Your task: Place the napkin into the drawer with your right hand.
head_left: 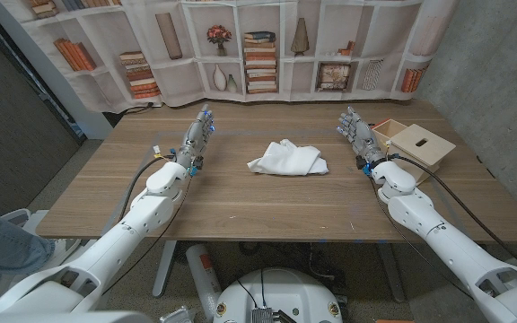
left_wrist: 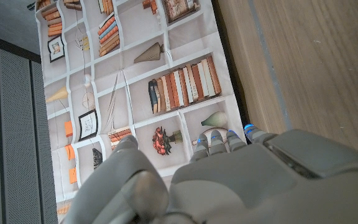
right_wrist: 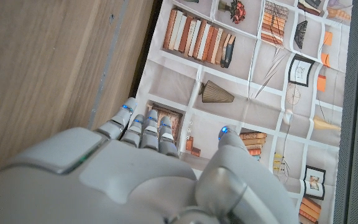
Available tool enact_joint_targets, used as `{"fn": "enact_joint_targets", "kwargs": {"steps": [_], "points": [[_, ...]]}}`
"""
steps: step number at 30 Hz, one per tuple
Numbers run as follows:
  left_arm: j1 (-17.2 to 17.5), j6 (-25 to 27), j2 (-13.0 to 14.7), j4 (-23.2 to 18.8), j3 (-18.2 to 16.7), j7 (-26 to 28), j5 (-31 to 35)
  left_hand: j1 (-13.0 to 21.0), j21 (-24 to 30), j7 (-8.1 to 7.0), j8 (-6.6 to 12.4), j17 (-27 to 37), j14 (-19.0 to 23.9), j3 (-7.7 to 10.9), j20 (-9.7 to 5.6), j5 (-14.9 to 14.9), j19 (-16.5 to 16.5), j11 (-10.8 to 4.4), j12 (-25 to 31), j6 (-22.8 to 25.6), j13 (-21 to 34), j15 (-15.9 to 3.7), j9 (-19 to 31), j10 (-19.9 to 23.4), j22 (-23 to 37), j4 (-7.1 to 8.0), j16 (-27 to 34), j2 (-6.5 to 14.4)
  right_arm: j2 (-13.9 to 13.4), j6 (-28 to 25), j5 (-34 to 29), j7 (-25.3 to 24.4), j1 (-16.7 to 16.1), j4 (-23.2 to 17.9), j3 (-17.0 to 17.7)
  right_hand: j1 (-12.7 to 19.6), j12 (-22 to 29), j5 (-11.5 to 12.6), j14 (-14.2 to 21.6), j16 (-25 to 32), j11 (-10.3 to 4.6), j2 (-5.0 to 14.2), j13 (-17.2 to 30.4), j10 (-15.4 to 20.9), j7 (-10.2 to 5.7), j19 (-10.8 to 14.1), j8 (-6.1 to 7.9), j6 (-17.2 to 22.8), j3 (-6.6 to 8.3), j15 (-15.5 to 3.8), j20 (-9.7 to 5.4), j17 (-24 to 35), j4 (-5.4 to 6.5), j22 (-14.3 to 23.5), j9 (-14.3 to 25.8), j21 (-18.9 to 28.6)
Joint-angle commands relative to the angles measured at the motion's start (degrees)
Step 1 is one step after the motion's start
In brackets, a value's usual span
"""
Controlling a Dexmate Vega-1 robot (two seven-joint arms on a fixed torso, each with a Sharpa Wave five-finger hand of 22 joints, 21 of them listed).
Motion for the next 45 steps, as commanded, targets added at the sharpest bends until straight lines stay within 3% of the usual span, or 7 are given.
{"fn": "enact_joint_targets", "kwargs": {"steps": [1,19,40,45], "points": [[-0.73,1.95,0.35,0.1,0.33,-0.81,-0.6,0.61,0.56,0.48,0.35,0.29,-0.32,0.24,-4.23,0.31,-2.5,0.34,0.36,-0.12,0.1,0.11,0.16,-0.23,0.1,0.07,0.29,0.1,0.21,0.58,0.11,0.51,0.2,0.65,-0.03,0.55,0.17,0.37,-0.01,0.28,0.07,0.07,0.32,0.47,-0.05,0.49,0.23,0.61,0.34,0.35,-2.12,0.3,0.01,0.21,0.13,0.17],[-1.46,2.88,0.81,0.0,0.68,-0.74,0.01,0.45,0.62,0.9,0.46,0.26,0.0,-0.19,-3.82,0.37,-2.35,0.83,0.49,0.35,0.09,0.58,0.14,0.19,0.08,0.01,0.35,-0.14,0.09,0.99,-0.83,0.31,0.43,0.66,-0.36,0.95,0.3,0.29,0.54,0.39,-0.25,0.24,0.32,0.93,-0.06,1.09,0.3,1.05,0.26,0.1,-2.15,0.22,-0.35,0.24,0.05,-0.18],[-2.26,4.71,1.43,-1.26,0.93,-0.05,0.52,0.56,0.5,1.04,0.55,0.23,0.05,-0.45,-3.3,0.47,-2.74,0.83,0.59,0.79,0.09,0.77,0.14,0.6,0.08,-0.12,0.28,-0.17,-0.97,2.26,-3.28,-0.32,-0.29,-2.24,-0.99,2.23,0.53,0.24,1.5,0.5,-0.45,0.56,0.32,1.78,-0.3,1.8,0.47,1.86,0.5,-0.11,-2.26,0.08,-1.26,0.26,-0.01,-0.73],[-1.47,3.13,1.01,-1.93,0.18,-0.06,-0.21,0.62,0.49,0.96,0.57,0.22,0.17,-0.47,-3.09,0.49,-2.79,0.83,0.64,0.9,0.09,0.79,0.14,0.78,0.08,-0.16,0.32,-0.1,-0.94,3.36,-4.04,-1.07,-1.14,-3.41,-0.99,3.25,0.99,0.11,3.54,0.91,-1.01,0.63,0.29,3.47,-0.82,4.43,0.75,3.19,0.48,-1.26,-3.1,0.02,-2.07,0.3,-0.04,-0.6]]}}
